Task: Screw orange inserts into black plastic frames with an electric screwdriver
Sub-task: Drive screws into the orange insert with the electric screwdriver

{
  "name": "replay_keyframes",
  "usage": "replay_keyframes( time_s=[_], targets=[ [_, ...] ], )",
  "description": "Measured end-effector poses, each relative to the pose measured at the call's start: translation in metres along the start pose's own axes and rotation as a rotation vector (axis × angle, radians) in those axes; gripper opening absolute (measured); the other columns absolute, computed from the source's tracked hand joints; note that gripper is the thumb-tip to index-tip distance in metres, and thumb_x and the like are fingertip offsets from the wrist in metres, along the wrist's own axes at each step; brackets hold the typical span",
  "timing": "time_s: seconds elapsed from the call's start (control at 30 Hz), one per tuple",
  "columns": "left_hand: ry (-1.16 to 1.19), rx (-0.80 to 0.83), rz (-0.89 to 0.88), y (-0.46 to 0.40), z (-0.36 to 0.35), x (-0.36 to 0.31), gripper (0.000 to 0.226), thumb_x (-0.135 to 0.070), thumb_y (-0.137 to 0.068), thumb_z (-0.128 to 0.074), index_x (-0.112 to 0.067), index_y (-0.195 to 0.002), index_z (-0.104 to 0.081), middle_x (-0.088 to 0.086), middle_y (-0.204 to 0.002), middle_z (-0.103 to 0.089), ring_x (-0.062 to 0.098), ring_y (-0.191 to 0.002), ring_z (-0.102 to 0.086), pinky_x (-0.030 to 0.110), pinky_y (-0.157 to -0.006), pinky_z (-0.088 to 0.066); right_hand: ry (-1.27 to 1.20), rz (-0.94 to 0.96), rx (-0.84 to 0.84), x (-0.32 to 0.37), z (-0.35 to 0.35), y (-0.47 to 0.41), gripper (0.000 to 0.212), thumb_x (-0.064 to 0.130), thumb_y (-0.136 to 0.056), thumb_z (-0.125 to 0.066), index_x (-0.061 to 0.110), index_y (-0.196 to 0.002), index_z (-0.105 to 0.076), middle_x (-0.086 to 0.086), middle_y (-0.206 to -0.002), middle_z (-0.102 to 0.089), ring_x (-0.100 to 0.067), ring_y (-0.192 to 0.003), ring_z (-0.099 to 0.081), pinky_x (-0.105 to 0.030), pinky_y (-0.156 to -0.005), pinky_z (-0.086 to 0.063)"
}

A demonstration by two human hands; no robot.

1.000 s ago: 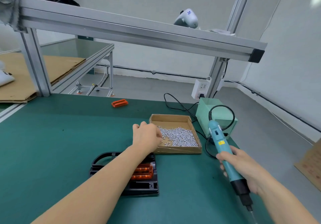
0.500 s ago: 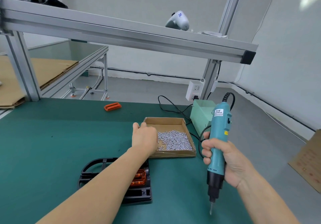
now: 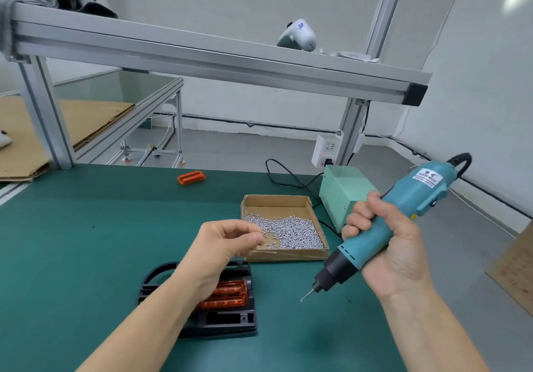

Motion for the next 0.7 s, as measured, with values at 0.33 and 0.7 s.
replay_keyframes(
  time_s=[0.33, 0.7],
  targets=[
    [0.460, -0.005, 0.006, 0.051, 0.009, -0.006, 0.018, -0.011, -0.057, -0.074, -0.005, -0.075, -0.077, 0.010, -0.073, -0.070, 0.013, -0.063, -0.063, 0.021, -0.062, -0.054, -0.156, 0.212, 0.183, -0.013, -0.067, 0.017, 0.012, 0.014, -0.078, -0.058, 0.024, -0.077, -0.052, 0.007, -0.062, -0.045, -0.006, -0.046, -0.041, -0.018, -0.049, -0.040],
    [0.504, 0.008, -0.030, 0.068, 0.007, -0.007, 0.017, -0.007, -0.060, -0.082, -0.005, -0.076, -0.076, 0.010, -0.072, -0.069, 0.013, -0.062, -0.058, 0.022, -0.063, -0.053, -0.163, 0.284, 0.220, -0.011, -0.088, 0.027, 0.013, 0.013, -0.079, -0.053, 0.024, -0.073, -0.051, 0.009, -0.057, -0.038, -0.005, -0.043, -0.037, -0.019, -0.047, -0.038]
  ],
)
Point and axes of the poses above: each hand's wrist, its own y-axis away from the middle knuckle, its own z-axis out of the back of the hand, x = y × z, the point moved 4 cm from there along -y, towards the middle knuckle
